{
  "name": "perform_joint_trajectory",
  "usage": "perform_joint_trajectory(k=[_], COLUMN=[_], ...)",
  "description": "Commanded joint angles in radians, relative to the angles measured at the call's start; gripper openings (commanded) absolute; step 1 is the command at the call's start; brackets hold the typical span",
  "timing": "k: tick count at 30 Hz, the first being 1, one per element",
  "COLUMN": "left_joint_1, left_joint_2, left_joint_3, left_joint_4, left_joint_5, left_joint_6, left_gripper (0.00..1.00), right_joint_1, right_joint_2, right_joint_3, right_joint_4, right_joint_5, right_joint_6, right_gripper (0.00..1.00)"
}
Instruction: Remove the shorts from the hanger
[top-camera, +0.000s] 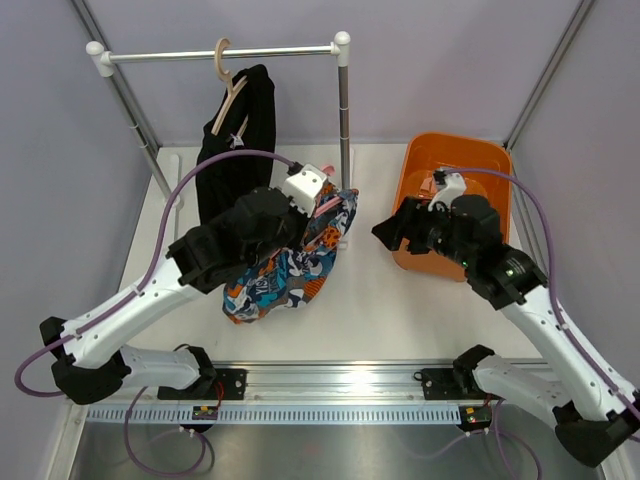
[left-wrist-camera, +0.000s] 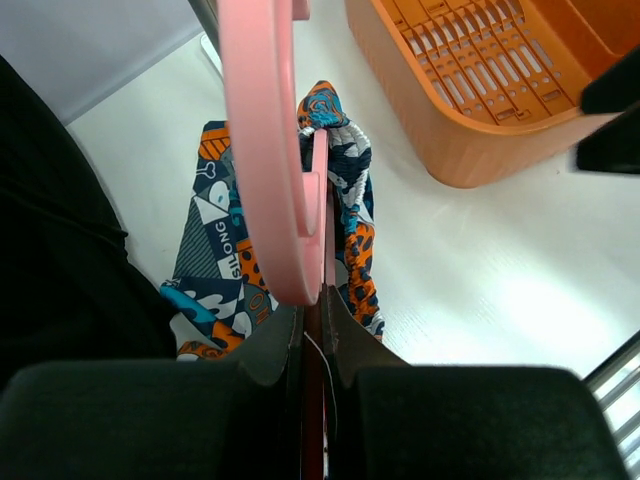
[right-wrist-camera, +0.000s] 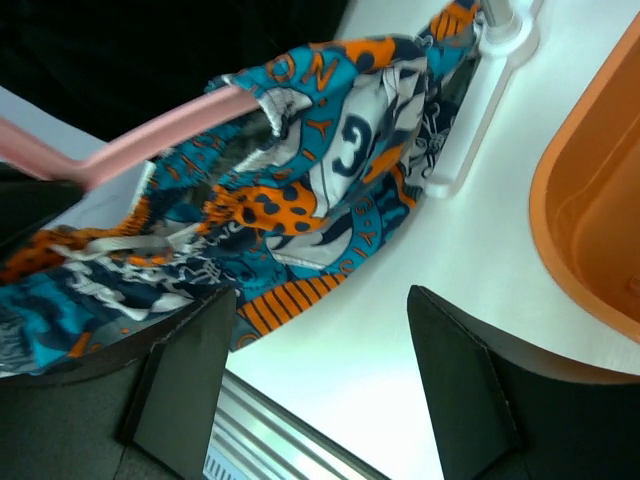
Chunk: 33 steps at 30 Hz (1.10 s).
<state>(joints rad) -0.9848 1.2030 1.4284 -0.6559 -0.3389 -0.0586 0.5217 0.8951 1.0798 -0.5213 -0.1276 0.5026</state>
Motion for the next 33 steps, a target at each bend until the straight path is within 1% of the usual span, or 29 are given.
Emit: perform_joint_trajectory(k=[1, 2, 4, 6, 12, 18, 20, 24, 30, 33], left_joint_1=[-0.031, -0.035, -0.051, -0.058, -0.078, -0.109, -0.12, -0.132, -0.133, -0.133], left_joint_2=[-0.051, -0.054, -0.068, -0.077, -0.094, -0.112, -0.125, -0.141, -0.149, -0.155], left_joint_3=[0.003, 0.001, -0.011, -0.025, -0.068, -0.085, -0.085, -0.082, -0.075, -0.075], left_joint_4=[0.03, 0.024, 0.021, 0.016, 0.009, 0.012, 0.012, 0.004, -0.014, -0.022], left_joint_5=[-0.049, -0.048, -0.037, -0.029, -0.022, -0.029, -0.035, -0.048, -0.049, -0.032], left_joint_6=[-0.009, -0.012, -0.015, -0.02, -0.023, -0.027, -0.027, -0.021, -0.004, -0.003], left_gripper=[0.0, 0.0, 0.0, 0.0, 0.0, 0.0, 0.0, 0.0, 0.0, 0.0], right_joint_1=[0.084, 0.125, 0.168, 0.225, 0.282, 0.308, 0.31, 0.31, 0.31, 0.31], right_joint_2=[0.079, 0.1, 0.161, 0.191, 0.272, 0.343, 0.36, 0.378, 0.373, 0.404], right_joint_3=[0.052, 0.063, 0.095, 0.121, 0.175, 0.21, 0.215, 0.21, 0.184, 0.198], right_joint_4=[-0.003, -0.006, -0.005, 0.004, 0.023, 0.029, 0.032, 0.044, 0.067, 0.069], right_joint_5=[0.175, 0.192, 0.255, 0.325, 0.388, 0.441, 0.45, 0.448, 0.456, 0.453], right_joint_6=[-0.001, -0.003, -0.001, 0.005, 0.028, 0.04, 0.047, 0.051, 0.056, 0.056], right_gripper=[0.77, 0.75, 0.73, 0.73, 0.73, 0.73, 0.72, 0.66, 0.63, 0.63])
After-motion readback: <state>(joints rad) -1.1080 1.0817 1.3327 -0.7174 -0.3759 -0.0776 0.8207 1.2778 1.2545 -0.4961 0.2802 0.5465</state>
